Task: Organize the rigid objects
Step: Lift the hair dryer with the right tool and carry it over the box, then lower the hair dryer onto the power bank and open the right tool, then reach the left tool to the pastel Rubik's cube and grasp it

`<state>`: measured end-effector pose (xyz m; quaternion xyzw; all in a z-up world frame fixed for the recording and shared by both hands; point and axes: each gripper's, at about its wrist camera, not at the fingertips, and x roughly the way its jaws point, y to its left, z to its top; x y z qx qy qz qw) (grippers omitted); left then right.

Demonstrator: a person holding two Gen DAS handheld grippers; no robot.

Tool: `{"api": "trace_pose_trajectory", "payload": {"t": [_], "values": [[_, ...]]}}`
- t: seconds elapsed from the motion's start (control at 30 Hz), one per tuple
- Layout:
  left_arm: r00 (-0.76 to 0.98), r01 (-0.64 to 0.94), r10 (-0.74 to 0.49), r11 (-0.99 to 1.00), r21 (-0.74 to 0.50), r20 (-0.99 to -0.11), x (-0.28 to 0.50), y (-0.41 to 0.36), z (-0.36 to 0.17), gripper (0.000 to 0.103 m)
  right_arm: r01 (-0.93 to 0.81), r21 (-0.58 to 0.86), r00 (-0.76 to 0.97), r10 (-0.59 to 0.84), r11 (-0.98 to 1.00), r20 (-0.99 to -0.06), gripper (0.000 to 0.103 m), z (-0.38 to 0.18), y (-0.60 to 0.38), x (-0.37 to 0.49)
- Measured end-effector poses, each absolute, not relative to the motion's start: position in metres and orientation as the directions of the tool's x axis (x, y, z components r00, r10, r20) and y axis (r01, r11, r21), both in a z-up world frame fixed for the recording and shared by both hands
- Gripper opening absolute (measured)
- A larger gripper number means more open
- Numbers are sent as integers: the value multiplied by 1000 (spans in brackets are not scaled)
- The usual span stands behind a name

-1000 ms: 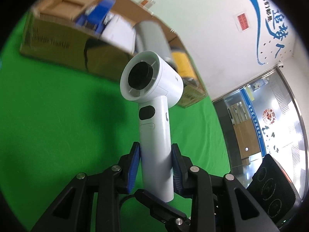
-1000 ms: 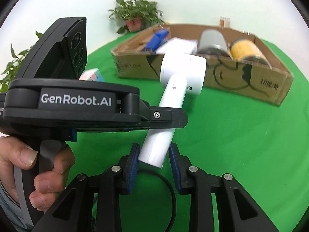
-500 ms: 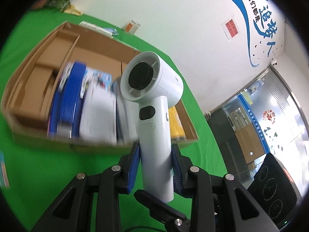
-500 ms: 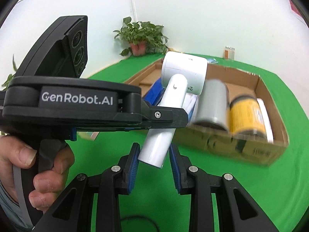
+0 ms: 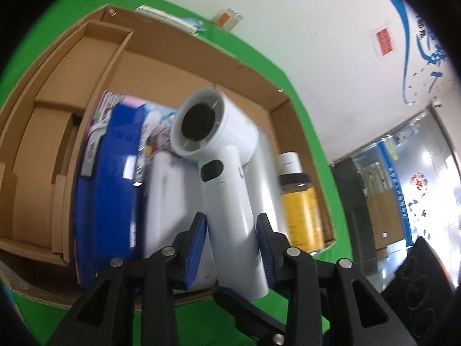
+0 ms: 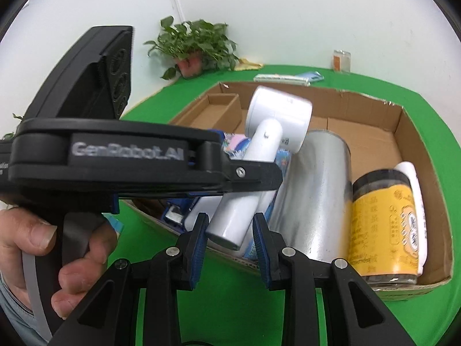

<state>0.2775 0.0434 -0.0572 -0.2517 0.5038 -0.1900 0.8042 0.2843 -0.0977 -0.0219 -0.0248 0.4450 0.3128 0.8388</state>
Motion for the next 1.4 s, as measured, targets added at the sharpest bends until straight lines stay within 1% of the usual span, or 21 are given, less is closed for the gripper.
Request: {"api": "trace_pose_trajectory", "payload": {"t": [0.1, 0.13, 0.23, 0.27, 0.3, 0.33, 0.37, 0.4, 0.43, 0.47, 0.53, 0.7, 0.83, 0.9, 1.07, 1.2, 1.27, 1.4], "values": [[438, 62, -575, 786, -615, -691, 270, 49, -58, 35, -551, 222, 410, 492, 805, -768, 30, -25, -95, 281], [445, 66, -570, 790, -609, -691, 266, 51, -56, 39, -548, 216, 415, 487, 808, -769, 30, -26, -96, 280], [504, 108, -521, 829, -548, -689, 250, 56, -42, 40, -524, 190, 454, 461, 830, -762, 31, -24, -100, 273], [536, 130, -482, 858, -497, -693, 241, 57, -34, 47, -516, 175, 472, 449, 839, -758, 36, -21, -101, 269], [565, 145, -445, 883, -447, -695, 233, 59, -29, 54, -508, 160, 496, 440, 846, -749, 50, -18, -102, 265], [621, 159, -374, 921, -357, -688, 220, 62, -20, 70, -502, 149, 520, 435, 852, -735, 61, -15, -105, 259], [662, 155, -322, 942, -297, -677, 210, 63, -15, 84, -491, 124, 567, 424, 863, -706, 83, -11, -108, 251], [702, 140, -266, 961, -238, -661, 200, 65, -10, 87, -479, 95, 614, 410, 873, -674, 98, -10, -111, 245], [742, 119, -208, 976, -180, -637, 188, 67, -7, 88, -470, 69, 648, 397, 880, -650, 102, -8, -112, 239], [764, 103, -167, 985, -137, -623, 179, 70, -6, 88, -463, 46, 672, 384, 885, -633, 102, -7, -113, 233], [765, 65, -111, 993, -95, -634, 166, 76, -11, 88, -453, 56, 672, 382, 890, -635, 102, -8, -110, 230], [776, 30, -97, 993, -117, -624, 145, 81, -17, 88, -435, 94, 647, 384, 896, -659, 102, -13, -115, 220], [799, 19, -65, 996, -83, -598, 136, 70, -11, 88, -447, 87, 636, 384, 891, -669, 102, -12, -124, 195], [798, 19, -52, 998, -60, -601, 132, 68, -10, 88, -450, 85, 633, 385, 889, -671, 102, -12, -127, 187], [785, 39, -72, 997, -66, -615, 126, 76, -6, 88, -451, 71, 633, 375, 890, -677, 102, -9, -134, 171], [753, 4, -62, 996, -89, -655, 126, 101, -12, 88, -453, 73, 617, 372, 888, -694, 102, -11, -139, 165], [730, -40, -49, 993, -113, -682, 128, 124, -19, 88, -462, 85, 608, 384, 883, -695, 102, -11, -142, 162], [641, -160, -23, 973, -164, -767, 136, 174, -44, 87, -495, 123, 567, 428, 860, -704, 102, -13, -143, 154]]}}
